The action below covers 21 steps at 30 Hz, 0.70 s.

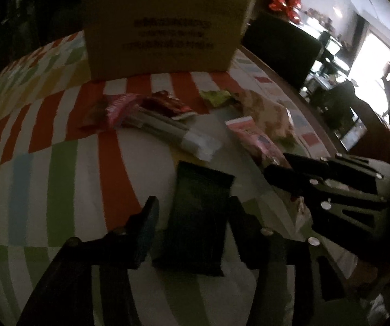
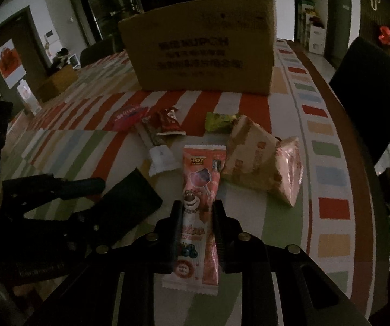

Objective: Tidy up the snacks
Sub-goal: 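Carry the snack bar in the right tool while the left tool carries the black pouch to the box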

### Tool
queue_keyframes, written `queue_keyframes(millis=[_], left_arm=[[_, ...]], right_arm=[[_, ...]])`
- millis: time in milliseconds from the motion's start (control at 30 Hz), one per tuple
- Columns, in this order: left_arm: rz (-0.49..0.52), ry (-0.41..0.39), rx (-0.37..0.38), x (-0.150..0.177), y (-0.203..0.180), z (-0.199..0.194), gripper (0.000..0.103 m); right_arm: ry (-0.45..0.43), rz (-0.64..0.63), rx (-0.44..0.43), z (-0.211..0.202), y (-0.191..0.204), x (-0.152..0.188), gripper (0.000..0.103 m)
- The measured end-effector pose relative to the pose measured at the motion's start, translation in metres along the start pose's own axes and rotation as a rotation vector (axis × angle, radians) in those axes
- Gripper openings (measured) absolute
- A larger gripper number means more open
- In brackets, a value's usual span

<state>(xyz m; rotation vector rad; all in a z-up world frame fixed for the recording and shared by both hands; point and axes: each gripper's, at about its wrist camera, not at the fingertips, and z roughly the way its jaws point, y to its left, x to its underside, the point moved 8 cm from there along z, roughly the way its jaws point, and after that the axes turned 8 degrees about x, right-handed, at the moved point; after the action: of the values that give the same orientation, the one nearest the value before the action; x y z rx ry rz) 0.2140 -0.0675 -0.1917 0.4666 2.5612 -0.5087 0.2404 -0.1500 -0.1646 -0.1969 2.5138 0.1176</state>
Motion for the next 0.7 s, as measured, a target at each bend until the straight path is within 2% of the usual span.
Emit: queue_keyframes(millis=[200,267,467,700], left_arm=[[0.061,0.015,-0.061,0.008,-0.004,0.01,0.055],[0.071,0.004,-0.082,0.007,-0.004,0.01,0.043],[0.011,-0.01,0.001,0.007,-0.002,0.001,0.042],[-0.002,-0.098,-0.008,-0.012,-0.004,-0.03,0.042]], right_arm=[[-0.003,-0.011,0.016,-0.007,-0.001,0.011,0.023],[-0.001,-0.008,0.014,-0.008,0.0,0.014,0.023],[-0.014,-0.011,0.012,-0.014,0.003,0.015,0.023],[-0.068,-0.016,-0.003,-0.032,0.009,0.002,0.023]])
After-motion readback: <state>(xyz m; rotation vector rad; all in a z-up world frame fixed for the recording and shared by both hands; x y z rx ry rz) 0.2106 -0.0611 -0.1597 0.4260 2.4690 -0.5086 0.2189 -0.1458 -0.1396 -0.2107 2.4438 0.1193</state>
